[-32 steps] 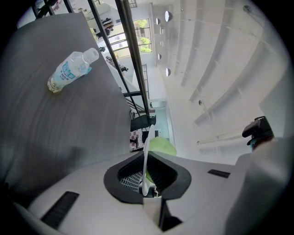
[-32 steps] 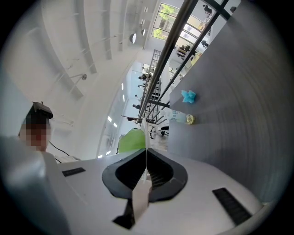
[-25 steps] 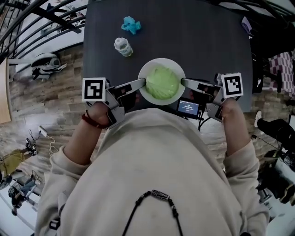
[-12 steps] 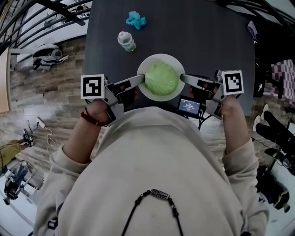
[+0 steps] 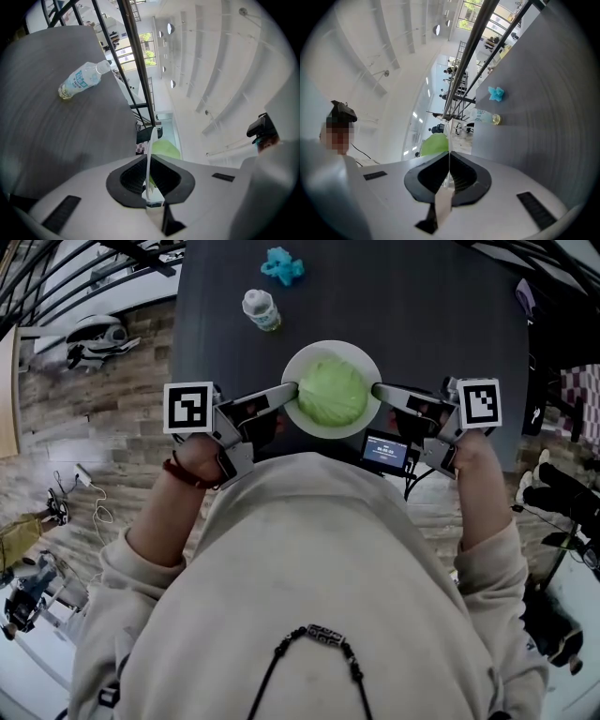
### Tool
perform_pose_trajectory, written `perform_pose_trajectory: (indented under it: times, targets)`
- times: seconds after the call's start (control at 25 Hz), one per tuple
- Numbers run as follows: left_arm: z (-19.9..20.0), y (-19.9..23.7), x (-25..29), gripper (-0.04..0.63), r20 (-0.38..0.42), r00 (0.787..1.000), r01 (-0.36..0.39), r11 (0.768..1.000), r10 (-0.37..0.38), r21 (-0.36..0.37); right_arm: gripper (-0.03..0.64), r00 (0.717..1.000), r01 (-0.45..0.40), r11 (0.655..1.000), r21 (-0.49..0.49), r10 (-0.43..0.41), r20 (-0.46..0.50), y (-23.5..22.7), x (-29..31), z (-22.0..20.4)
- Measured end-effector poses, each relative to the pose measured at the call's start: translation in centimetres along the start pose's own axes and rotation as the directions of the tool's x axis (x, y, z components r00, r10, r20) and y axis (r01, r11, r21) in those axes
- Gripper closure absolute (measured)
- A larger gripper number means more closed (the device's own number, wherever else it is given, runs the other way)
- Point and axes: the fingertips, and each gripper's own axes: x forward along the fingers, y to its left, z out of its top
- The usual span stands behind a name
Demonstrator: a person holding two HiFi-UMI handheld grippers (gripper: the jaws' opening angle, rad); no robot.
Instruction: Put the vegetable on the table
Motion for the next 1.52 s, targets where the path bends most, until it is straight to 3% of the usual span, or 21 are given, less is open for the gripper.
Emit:
perform_pose_trajectory:
  times: [0.52, 0.88, 1.28, 1.52]
  targets:
    - [0.1, 2.2, 0.0, 0.572, 0.022, 1.000, 0.004, 0.999, -0.003, -0.049, 0.592, 1.000, 0.011, 1.000, 0.026, -0.010, -0.008, -1.9, 0.8, -0.1]
    - [0.7, 4.0, 1.3, 0.572, -0.017, 1.000, -0.012, 0.999, 0.011, -0.034, 0.592, 1.000, 0.016, 0.999, 0.045, -0.015, -0.003, -3.9, 0.4, 0.4]
    - [1.7, 4.8, 2.3, 0.574, -0.054, 0.998, 0.025, 0.999, -0.024, 0.021, 0.592, 1.000, 0.011, 0.999, 0.052, -0.012, 0.025, -5.6, 0.4, 1.0]
    - [2.1, 5.7, 2.9, 0.574, -0.058, 0.998, 0.017, 1.000, -0.016, 0.008, 0.592, 0.999, 0.007, 0.998, 0.062, -0.009, 0.035, -6.6, 0.3, 1.4]
